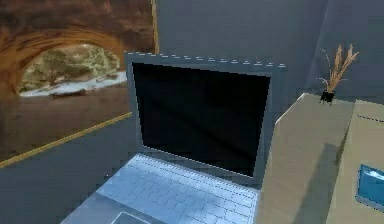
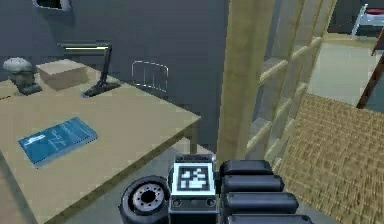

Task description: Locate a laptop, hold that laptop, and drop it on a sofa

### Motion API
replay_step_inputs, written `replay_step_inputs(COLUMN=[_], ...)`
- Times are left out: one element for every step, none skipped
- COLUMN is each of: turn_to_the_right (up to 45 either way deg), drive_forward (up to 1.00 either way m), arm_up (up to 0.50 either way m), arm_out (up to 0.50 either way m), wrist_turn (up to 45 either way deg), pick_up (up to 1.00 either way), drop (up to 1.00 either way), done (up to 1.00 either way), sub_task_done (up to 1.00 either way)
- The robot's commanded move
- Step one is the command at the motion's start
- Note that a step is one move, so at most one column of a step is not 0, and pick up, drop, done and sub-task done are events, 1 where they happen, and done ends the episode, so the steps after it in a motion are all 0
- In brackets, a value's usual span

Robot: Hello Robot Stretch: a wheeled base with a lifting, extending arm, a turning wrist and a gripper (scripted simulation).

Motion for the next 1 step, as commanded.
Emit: replay_step_inputs(turn_to_the_right=[-45.0], drive_forward=[0.0], arm_up=[0.0], arm_out=[0.0], wrist_turn=[0.0], pick_up=[0.0], drop=[0.0], done=[0.0], sub_task_done=[0.0])
